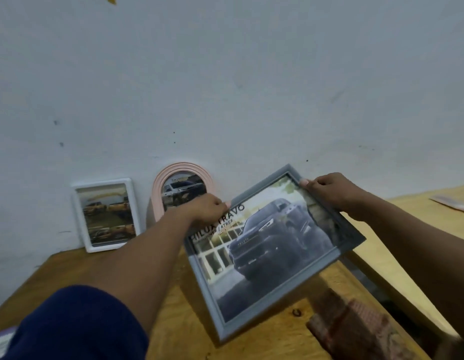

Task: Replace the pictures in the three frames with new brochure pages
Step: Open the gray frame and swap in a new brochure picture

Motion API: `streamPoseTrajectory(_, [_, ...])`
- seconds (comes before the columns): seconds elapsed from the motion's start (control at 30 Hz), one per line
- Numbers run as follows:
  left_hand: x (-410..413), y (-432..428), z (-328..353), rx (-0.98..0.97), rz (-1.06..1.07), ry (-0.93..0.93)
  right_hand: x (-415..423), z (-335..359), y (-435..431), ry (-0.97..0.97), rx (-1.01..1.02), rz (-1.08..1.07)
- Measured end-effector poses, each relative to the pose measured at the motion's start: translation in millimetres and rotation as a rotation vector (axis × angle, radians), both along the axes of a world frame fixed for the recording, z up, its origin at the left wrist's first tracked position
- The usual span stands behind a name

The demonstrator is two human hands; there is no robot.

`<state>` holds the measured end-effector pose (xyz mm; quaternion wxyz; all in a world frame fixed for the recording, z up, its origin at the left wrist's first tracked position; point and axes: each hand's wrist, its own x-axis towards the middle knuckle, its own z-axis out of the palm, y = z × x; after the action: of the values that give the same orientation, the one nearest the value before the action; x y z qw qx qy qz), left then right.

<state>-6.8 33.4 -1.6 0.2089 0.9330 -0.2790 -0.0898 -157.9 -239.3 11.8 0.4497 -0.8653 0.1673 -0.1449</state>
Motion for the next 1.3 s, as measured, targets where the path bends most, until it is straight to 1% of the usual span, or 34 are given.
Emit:
streamPoseTrajectory(0.1, [-7, 27, -19, -0.033, 0.066, 0.071, 6, 15, 36, 0.067, -0.053, 0.106])
streamPoseTrajectory(0.23, [-25, 44, -15, -0.141, 0.135, 0.213, 15, 58, 80, 0.139, -0.166, 0.186])
streamPoseTrajectory(0.43, [-45, 48, 25, -0.486, 0.14, 0.311, 25, 108, 141, 0.12, -0.312, 0.182])
streamPoseTrajectory(0.5, [-52, 55, 40, -0.558, 0.145, 0.295, 27, 113, 161, 0.097, -0.276, 0.202])
streamPoseTrajectory(0.57, [-58, 64, 53, -0.626, 0.153, 0.273, 28, 114, 177, 0.06, -0.168, 0.244])
streamPoseTrajectory(0.67, [-65, 91, 70, -0.67, 0.196, 0.268, 27, 112, 203, 0.035, -0.105, 0.327])
streamPoseTrajectory(0.77, [-73, 120, 83, -0.653, 0.213, 0.308, 25, 104, 224, 0.04, -0.055, 0.434])
streamPoseTrajectory(0.87, [-81, 145, 86, -0.631, 0.254, 0.294, 24, 88, 238, 0.053, -0.041, 0.505])
streamPoseTrajectory(0.97, [-87, 164, 75, -0.764, 0.333, 0.344, 26, 67, 244, 0.064, -0.04, 0.533])
streamPoseTrajectory(1.03, [-95, 171, 65, -0.832, 0.408, 0.38, 29, 48, 241, 0.079, -0.136, 0.511])
streamPoseTrajectory(1.13, [-92, 184, 37, -0.876, 0.552, 0.328, 31, 9, 228, 0.126, -0.33, 0.438])
streamPoseTrajectory(1.23, [-78, 190, -3, -0.932, 0.598, 0.396, 28, -41, 209, 0.241, -0.472, 0.369])
streamPoseTrajectory(1.3, [-73, 189, -29, -0.954, 0.634, 0.431, 24, -76, 196, 0.318, -0.522, 0.348])
